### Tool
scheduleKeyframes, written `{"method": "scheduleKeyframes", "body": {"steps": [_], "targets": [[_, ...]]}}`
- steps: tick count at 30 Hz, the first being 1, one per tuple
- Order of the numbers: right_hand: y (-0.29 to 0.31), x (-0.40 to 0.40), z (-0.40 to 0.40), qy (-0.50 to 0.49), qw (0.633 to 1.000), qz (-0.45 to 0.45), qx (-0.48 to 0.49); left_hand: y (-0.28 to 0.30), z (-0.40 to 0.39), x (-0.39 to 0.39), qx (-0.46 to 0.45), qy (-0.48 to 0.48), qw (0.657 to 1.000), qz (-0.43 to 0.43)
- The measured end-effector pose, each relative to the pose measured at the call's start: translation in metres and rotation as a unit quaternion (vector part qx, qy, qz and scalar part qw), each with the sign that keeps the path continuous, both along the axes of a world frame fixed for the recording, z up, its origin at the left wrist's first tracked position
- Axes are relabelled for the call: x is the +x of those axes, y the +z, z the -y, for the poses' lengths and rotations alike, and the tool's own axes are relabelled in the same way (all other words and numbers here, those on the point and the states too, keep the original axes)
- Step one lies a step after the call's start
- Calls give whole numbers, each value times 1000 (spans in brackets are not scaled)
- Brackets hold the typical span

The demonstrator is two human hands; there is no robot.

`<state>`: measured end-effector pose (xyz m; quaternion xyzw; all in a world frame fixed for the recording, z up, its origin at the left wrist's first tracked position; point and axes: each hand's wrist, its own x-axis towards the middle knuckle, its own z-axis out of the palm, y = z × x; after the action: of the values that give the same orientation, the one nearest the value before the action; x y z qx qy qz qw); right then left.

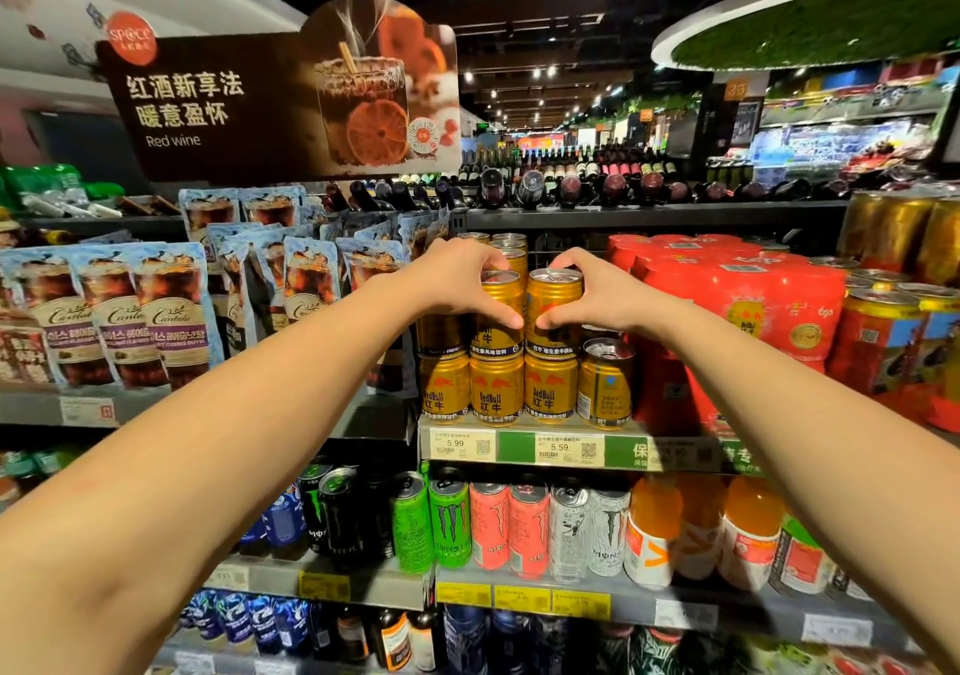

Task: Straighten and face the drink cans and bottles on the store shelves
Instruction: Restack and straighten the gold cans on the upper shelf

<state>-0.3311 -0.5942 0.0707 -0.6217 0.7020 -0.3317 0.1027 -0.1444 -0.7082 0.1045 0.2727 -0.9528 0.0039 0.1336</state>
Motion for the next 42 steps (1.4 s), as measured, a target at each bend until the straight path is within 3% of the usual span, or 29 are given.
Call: {"method": "scheduleKeyframes", "body": {"steps": [5,10,20,23,28,32,36,42], "targets": [[3,3,-5,1,1000,4,0,-1,0,-2,-10,12,1000,3],[6,1,-9,7,1000,11,9,3,9,11,50,-8,999,-14],[3,5,-13,-22,1000,10,1,-2,-3,14,19,3,1000,-23],[4,8,-20,-30,999,-9,1,-6,-7,16,34,-12,999,-39],[16,7,-43,-57,994,-50,-76,-1,-9,17,78,-65,989,-110],[25,2,-57,-78,986,-107,-101,12,-9,6,96,-112,984,-104],[38,-13,-54,-75,981,-169,-61,24,-9,-12,122,-151,975,-107],[67,-54,-12,-30,957,-279,75,50,8,-57,141,-142,977,-80]]}}
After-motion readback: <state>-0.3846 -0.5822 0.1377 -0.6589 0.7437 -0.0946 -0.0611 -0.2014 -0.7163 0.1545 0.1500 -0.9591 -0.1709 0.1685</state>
